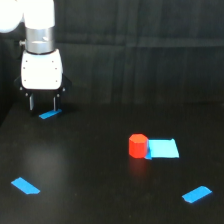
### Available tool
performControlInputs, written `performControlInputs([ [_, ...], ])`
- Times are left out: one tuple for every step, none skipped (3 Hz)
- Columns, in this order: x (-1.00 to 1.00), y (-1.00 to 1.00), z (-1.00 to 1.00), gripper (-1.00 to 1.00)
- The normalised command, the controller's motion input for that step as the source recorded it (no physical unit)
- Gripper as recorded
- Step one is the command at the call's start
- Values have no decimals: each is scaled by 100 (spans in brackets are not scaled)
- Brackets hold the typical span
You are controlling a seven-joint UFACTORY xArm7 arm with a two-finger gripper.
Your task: Pick up the red object from the table
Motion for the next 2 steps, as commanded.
performControlInputs([
  [1,-4,-10,99],
  [52,-20,-24,100],
])
